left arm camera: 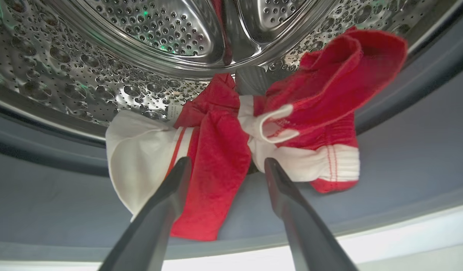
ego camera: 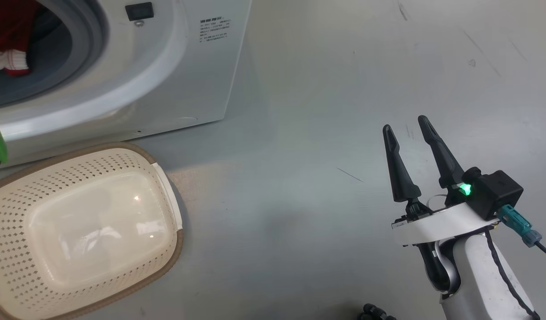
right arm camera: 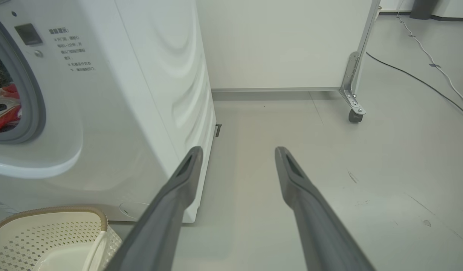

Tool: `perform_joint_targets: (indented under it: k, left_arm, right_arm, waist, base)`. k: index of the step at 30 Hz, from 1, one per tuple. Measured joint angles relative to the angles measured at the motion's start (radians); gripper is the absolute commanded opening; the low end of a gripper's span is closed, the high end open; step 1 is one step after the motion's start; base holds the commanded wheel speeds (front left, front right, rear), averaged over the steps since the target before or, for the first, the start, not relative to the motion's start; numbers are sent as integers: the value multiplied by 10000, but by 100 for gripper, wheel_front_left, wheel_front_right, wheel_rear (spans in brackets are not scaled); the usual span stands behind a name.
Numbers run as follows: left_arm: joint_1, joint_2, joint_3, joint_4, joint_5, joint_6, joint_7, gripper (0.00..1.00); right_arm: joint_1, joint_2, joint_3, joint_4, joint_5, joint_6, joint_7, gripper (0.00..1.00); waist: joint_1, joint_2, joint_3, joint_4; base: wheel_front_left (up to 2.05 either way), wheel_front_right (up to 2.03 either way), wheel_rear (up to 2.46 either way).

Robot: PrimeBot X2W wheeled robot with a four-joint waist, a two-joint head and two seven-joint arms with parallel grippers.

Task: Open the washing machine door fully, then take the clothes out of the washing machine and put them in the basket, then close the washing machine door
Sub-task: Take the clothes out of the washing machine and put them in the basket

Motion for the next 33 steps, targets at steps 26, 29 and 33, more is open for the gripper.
perform_joint_targets:
  k: [26,29,33]
  left_arm:
    - [-1757,387,351,2410,48,324,1246,100]
    - [-1855,405,347,2587,48,326,1312,100]
    - [-1994,407,353,2803,48,359,1313,100]
  right_arm:
    - [-227,12,159,0,140,-115,0,100]
    - [-229,12,203,0,140,-115,0,100]
    - [-231,12,247,2,140,-117,0,100]
  waist:
    - [0,0,379,-396]
    - [0,0,387,-424]
    - [0,0,380,-450]
  base:
    - [0,0,0]
    - [0,0,0]
    - [0,0,0]
